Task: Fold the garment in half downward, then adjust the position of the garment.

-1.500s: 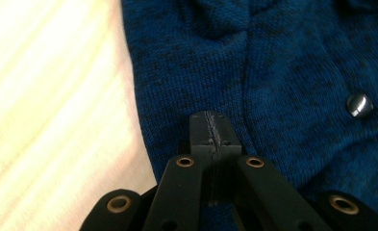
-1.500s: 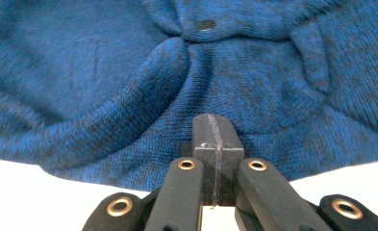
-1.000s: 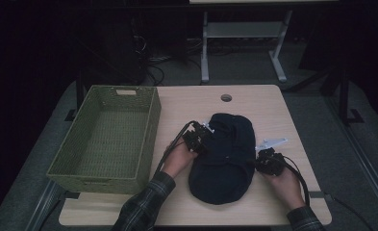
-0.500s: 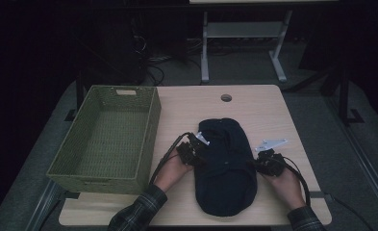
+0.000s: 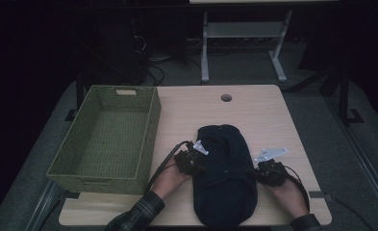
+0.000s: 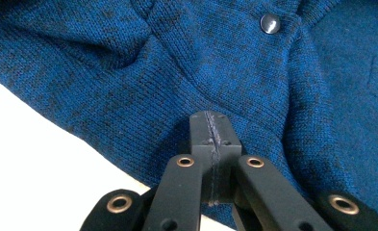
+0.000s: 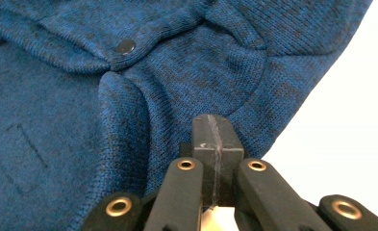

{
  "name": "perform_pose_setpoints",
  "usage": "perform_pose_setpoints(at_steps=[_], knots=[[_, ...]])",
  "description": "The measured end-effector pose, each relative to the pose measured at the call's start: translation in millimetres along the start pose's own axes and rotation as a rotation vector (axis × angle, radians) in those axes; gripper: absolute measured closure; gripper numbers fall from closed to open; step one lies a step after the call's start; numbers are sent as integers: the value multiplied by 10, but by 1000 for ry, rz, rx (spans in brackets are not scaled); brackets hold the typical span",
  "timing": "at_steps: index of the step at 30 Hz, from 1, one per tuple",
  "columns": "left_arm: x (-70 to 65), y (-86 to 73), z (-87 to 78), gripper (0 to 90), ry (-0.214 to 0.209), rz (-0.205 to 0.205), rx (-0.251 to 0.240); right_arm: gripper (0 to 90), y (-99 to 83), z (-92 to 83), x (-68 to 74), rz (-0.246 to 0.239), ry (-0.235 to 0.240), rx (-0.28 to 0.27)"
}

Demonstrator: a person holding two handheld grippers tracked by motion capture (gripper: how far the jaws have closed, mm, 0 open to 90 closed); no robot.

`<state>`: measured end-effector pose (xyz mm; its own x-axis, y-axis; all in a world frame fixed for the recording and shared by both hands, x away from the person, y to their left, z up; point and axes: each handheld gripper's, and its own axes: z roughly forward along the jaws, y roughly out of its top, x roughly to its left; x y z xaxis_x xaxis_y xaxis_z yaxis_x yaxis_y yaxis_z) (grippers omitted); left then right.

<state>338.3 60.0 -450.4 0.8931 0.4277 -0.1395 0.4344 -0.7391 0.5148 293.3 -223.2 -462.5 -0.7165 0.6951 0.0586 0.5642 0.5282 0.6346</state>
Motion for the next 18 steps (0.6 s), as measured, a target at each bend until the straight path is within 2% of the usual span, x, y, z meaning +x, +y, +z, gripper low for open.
perform_pose_setpoints(at_steps=[4, 10, 18], knots=[[-54, -15, -5, 900, -13, 9, 8, 897, -60, -42, 80, -50, 13, -2], [-114, -35, -5, 900, -10, 20, 3, 897, -122, -79, 147, -69, 18, -12], [-87, -34, -8, 900, -26, 22, 1, 886, -123, -79, 143, -68, 21, -15]])
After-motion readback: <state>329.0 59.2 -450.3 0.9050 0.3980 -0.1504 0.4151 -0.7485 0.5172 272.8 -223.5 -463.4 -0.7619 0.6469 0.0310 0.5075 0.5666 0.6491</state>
